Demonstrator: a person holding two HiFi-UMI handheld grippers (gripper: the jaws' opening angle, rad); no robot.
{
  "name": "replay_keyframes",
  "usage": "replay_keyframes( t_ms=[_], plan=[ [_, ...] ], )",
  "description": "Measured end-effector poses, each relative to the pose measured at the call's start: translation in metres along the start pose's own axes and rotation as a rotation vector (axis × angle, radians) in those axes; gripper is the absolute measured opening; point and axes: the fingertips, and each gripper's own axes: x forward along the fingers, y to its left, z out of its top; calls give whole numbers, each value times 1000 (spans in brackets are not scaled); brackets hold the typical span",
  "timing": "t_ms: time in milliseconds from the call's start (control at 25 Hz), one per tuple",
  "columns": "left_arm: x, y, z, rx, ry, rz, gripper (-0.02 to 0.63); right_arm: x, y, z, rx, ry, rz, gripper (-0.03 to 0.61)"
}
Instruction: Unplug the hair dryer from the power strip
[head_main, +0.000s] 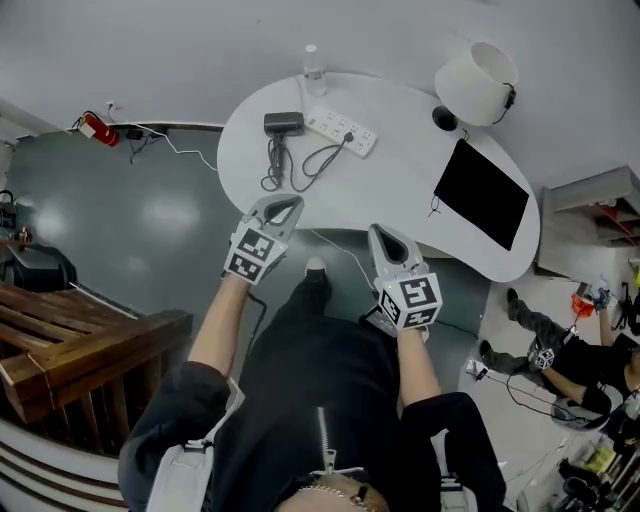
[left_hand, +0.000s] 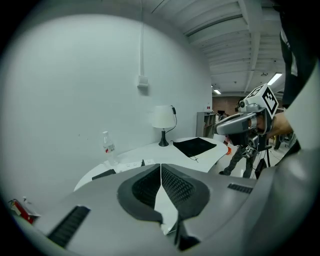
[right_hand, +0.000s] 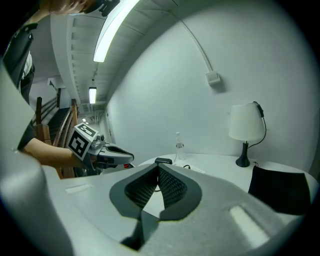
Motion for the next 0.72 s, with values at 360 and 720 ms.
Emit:
replay_keyframes(
  t_ms=[360,720],
  plan=[
    [55,84,17,194,57,-79,14,69,-39,31,-2,3,-78,2],
    [101,125,33,390,109,-130,15,104,-69,43,10,12,-117,2]
  ],
)
